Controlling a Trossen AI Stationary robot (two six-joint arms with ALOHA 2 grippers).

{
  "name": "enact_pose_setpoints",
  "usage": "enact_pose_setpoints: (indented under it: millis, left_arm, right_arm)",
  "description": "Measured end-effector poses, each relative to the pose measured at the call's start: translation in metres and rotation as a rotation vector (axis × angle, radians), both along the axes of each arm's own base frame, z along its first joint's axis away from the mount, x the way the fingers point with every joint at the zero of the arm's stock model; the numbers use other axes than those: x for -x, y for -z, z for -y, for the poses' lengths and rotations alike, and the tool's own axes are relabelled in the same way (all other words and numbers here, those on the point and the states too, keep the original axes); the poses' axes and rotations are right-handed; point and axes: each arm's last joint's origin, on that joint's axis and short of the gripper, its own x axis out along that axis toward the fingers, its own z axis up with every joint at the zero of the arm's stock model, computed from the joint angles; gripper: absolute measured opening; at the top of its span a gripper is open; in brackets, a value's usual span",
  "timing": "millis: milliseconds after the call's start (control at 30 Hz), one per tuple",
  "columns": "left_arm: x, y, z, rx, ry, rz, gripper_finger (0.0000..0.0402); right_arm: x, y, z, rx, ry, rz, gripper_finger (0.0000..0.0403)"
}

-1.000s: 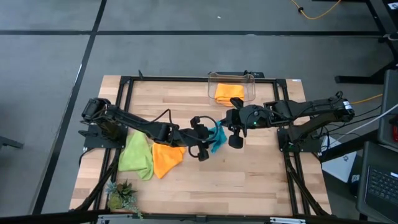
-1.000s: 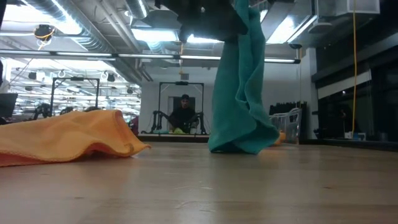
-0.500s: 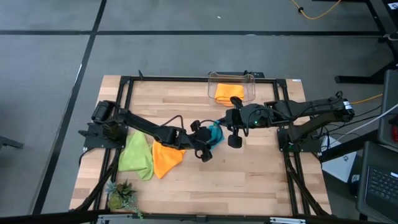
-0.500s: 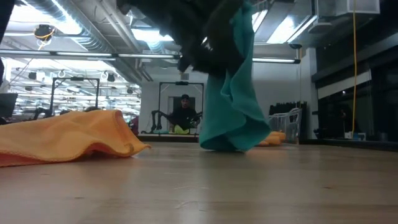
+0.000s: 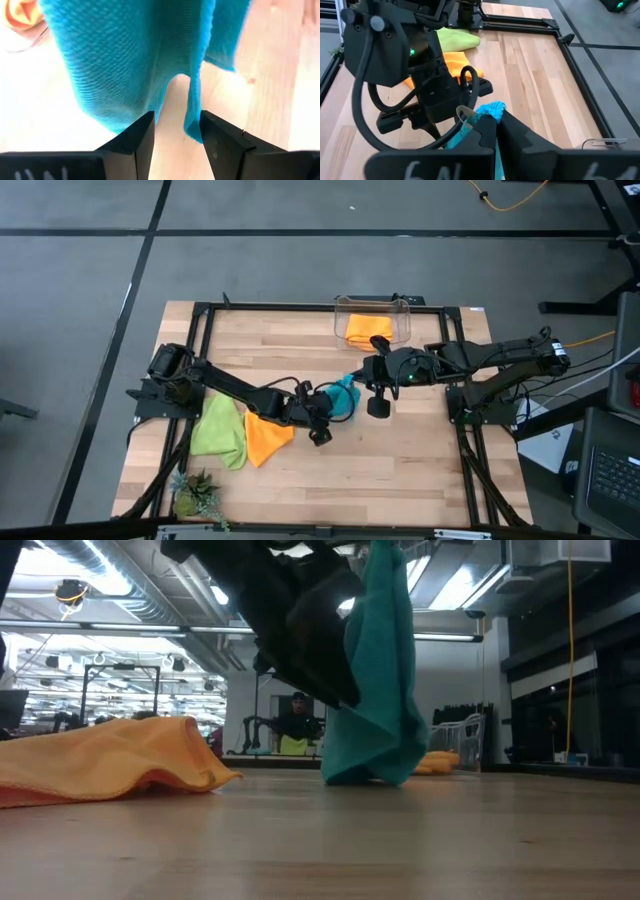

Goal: Fold microfiber towels
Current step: Fold the blue microfiber towel

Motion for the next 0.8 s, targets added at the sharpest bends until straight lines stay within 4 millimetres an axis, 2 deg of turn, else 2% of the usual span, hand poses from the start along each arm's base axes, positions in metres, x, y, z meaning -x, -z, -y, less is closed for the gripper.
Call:
enact_pose_setpoints:
  millis: [400, 533, 667, 800]
  left_arm:
    - [-0.0010, -0.0008, 0.0002, 0.000, 0.003, 0.012, 0.0141]
    - [0.0004, 0.0003, -0.0001, -0.005, 0.003, -0.007, 0.0094]
    - [0.0027, 0.0021, -0.0004, -0.012, 0.003, -0.037, 0.0021]
    - [0.0030, 0.0015, -0.0011, -0.074, -0.015, -0.034, 0.0003]
  right_arm:
    - [0.0000, 0.0000, 0.0001, -0.002, 0.001, 0.000, 0.0007]
    - [0.0003, 0.0001, 0.0000, -0.002, 0.000, -0.002, 0.0007]
    - [0.0024, 0.0030, 0.0004, 0.008, -0.003, -0.040, 0.0007]
    - [0.0040, 0.0051, 0.0008, 0.013, -0.003, -0.068, 0.0007]
